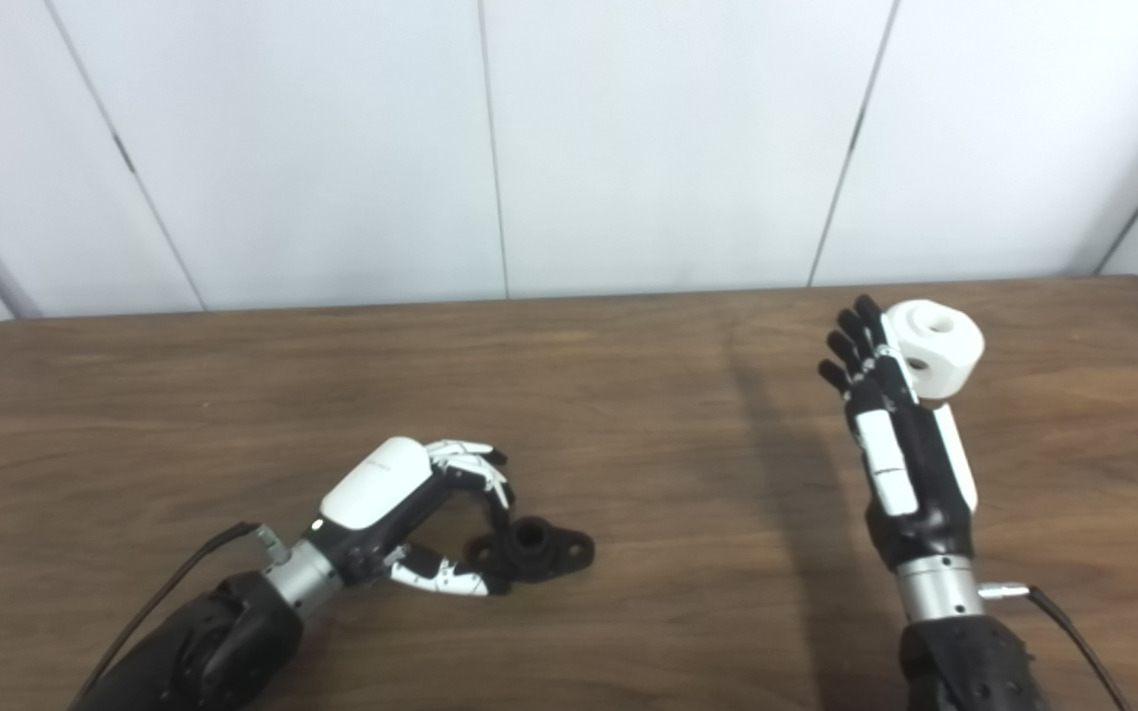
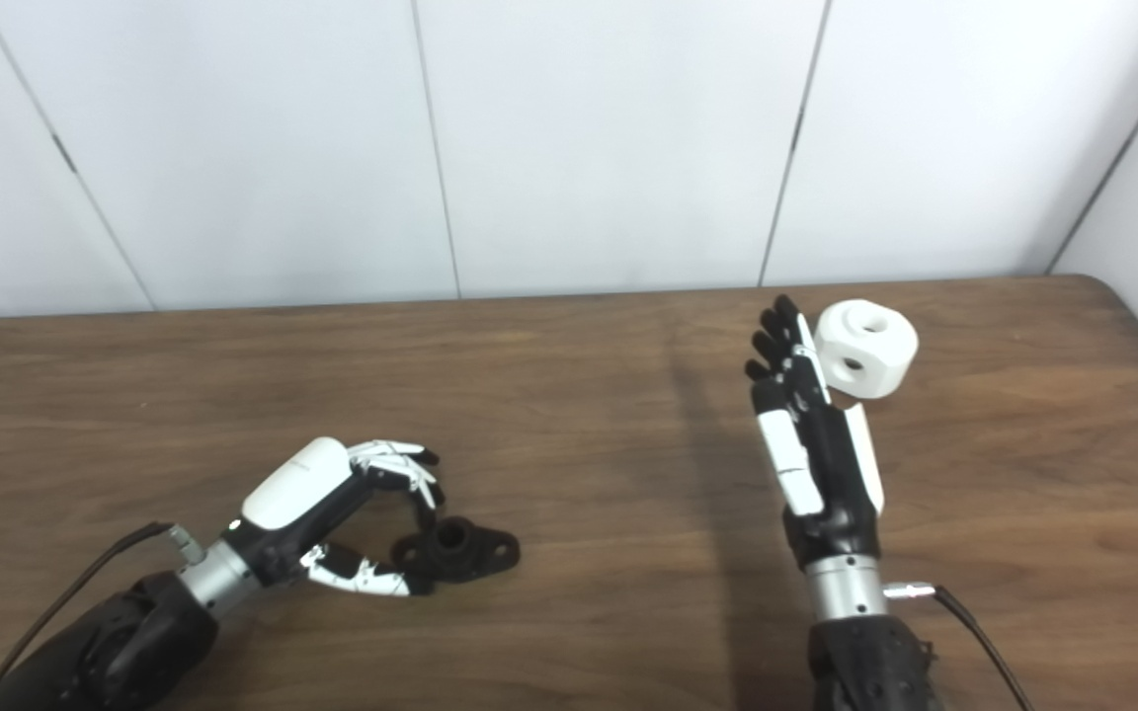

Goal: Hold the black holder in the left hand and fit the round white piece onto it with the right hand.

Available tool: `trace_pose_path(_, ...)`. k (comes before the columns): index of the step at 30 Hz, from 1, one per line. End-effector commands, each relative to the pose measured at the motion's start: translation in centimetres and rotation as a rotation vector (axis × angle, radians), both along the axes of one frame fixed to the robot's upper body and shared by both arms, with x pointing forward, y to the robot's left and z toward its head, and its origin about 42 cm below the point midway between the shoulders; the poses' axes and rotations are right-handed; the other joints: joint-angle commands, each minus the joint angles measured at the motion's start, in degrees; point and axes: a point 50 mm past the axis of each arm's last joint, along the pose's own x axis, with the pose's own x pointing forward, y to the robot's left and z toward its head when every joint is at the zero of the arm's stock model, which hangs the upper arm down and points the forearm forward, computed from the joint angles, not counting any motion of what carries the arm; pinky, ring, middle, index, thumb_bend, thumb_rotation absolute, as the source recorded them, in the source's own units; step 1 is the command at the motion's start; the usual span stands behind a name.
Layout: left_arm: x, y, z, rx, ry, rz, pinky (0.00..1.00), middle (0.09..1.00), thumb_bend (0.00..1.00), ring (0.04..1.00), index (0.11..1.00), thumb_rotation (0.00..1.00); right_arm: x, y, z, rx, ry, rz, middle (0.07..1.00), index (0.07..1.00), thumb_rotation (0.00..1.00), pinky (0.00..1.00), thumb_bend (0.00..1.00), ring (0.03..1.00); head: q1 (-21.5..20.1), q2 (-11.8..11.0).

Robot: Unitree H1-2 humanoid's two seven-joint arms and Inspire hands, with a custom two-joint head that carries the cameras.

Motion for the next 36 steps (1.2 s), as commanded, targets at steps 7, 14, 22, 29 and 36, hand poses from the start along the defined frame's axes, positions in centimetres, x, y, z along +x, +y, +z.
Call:
trace_pose_path(7,-0.8,-1.3,0.0,0.009,0.029,-0.089,0.83,0.662,0.52,0.825,0.483,0.05,0.4,0.9,2.6,0.002,-0.1,0.015,0.965,0.968,0.87,0.92,0.51,0.96,-0.57,0.16)
trace_pose_path(14,-0.8,-1.6,-0.5,-0.005,0.032,-0.077,0.84,0.658,0.52,0.827,0.482,0.05,0.1,0.9,2.9,0.004,-0.109,0.014,0.972,0.975,0.88,0.92,0.49,0.961,-0.75,0.12)
trace_pose_path(22,-0.5,-0.9,-1.0,0.013,0.064,-0.053,0.87,0.67,0.52,0.847,0.483,0.05,-1.2,0.5,5.8,-0.054,-0.177,0.0,0.962,0.959,0.73,0.9,0.52,0.951,-1.65,-0.12)
trace_pose_path(29,0.1,-0.1,-1.8,0.022,0.092,-0.005,0.88,0.677,0.52,0.852,0.484,0.05,-2.6,-2.2,12.1,-0.275,-0.279,-0.105,0.938,0.936,0.59,0.84,0.5,0.932,-2.03,-0.62)
trace_pose_path(36,0.4,0.4,-2.3,0.034,0.092,0.021,0.88,0.672,0.52,0.848,0.484,0.05,-2.6,-5.8,15.0,-0.36,-0.279,-0.208,0.911,0.913,0.56,0.83,0.55,0.906,-3.72,-1.1)
